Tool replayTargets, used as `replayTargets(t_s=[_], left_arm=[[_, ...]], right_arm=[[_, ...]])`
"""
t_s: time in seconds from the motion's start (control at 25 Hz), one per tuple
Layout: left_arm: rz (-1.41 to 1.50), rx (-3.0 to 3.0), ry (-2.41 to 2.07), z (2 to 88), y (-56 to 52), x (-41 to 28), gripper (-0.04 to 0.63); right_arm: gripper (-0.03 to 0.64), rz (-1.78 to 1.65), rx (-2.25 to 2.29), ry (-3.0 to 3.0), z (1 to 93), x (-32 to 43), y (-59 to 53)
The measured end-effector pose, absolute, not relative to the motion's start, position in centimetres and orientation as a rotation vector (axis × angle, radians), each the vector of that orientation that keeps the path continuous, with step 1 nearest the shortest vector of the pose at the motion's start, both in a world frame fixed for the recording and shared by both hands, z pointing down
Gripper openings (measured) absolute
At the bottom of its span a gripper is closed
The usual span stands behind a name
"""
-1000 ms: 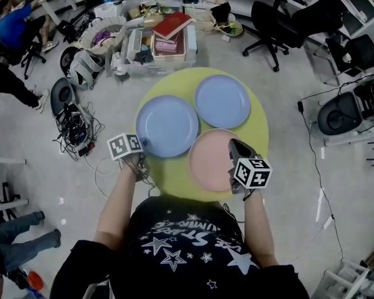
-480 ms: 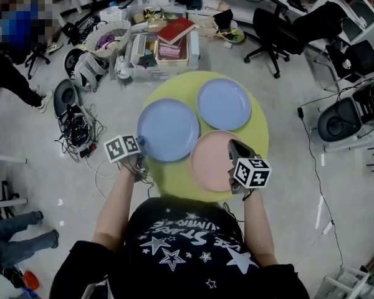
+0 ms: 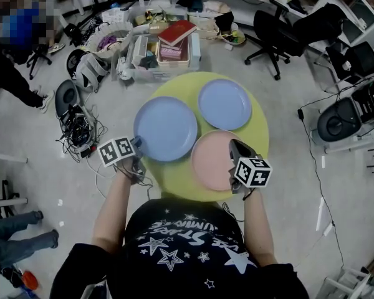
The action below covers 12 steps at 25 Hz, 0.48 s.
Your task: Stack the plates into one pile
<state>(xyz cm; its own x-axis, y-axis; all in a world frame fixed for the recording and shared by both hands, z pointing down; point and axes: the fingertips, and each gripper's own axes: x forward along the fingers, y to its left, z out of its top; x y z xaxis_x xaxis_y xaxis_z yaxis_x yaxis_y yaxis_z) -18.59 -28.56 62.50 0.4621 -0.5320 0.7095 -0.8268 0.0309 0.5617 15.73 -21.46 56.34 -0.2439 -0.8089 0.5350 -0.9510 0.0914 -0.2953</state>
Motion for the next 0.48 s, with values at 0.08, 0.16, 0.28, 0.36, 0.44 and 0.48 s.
replayTargets(t_s=[0.08,0.16,0.28,0.36,0.44,0.48], left_arm=[[0.321,1.656,-1.177,61.6,-28.3,-18.3,0.03],[0.307,1.685,-1.147,60.6,-28.1,-17.5,0.029],[0.29,1.723,-1.091,59.4,-27.8,-15.7,0.03],[0.291,1.742,-1.056,59.0,-27.5,-14.4,0.03],[0.302,1.762,-1.025,58.8,-27.1,-13.2,0.03],[0.31,1.772,-1.009,58.7,-26.8,-12.6,0.031]], right_arm=[[0.016,0.881,1.772,-2.134,56.3,15.5,-21.2],[0.015,0.884,1.78,-2.131,56.3,15.5,-21.0],[0.015,0.89,1.801,-2.123,56.3,15.8,-20.9],[0.016,0.898,1.821,-2.116,56.3,16.2,-20.6],[0.015,0.895,1.846,-2.098,56.3,16.7,-20.1],[0.015,0.89,1.859,-2.087,56.3,17.0,-19.8]])
